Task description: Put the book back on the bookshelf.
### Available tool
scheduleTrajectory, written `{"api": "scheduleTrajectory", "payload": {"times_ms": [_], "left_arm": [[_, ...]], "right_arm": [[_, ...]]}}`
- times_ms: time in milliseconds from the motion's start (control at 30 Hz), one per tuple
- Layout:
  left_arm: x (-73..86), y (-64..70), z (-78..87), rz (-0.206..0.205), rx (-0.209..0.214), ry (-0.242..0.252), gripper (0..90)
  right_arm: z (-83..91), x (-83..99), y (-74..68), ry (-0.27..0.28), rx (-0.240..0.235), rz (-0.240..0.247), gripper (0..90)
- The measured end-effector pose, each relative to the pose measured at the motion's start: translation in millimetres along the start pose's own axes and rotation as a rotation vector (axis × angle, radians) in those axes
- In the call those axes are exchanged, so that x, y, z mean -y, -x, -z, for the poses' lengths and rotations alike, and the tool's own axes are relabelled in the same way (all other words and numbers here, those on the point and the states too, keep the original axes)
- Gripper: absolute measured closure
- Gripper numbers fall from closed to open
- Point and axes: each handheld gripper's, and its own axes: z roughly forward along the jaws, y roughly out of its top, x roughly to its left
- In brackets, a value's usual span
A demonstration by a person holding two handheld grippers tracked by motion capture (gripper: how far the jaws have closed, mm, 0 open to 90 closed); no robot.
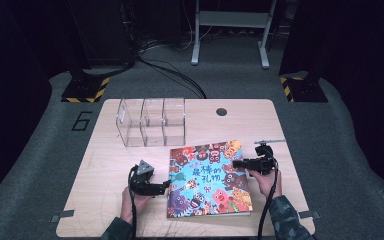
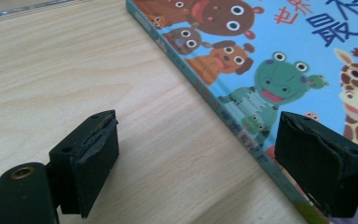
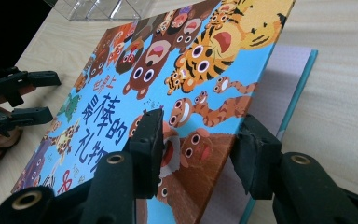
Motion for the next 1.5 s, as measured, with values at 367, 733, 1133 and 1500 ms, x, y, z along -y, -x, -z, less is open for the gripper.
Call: {"api": "scheduleTrajectory", "payload": {"times_ms": [367, 733, 1133, 1500], "left_arm": [[-3.6, 3.8, -5.6, -0.031, 0.03, -0.015, 13.6], [-4.2, 2.2, -6.2, -0.04, 0.041, -0.014, 13.7], [-4.2, 1.0, -6.5, -0.039, 0.055, -0.008, 13.6], [-4.2, 0.6, -6.3, -0.04, 0.066, -0.01, 13.3]], "right_arm": [[1.5, -7.6, -4.6, -0.001, -0.012, -0.009, 54.7], [-5.9, -22.3, -5.8, -0.009, -0.018, -0.003, 52.0], [-18.8, -39.4, -8.2, -0.022, -0.032, 0.001, 52.1], [-25.0, -45.9, -12.5, -0.022, -0.051, 0.004, 54.4]]}}
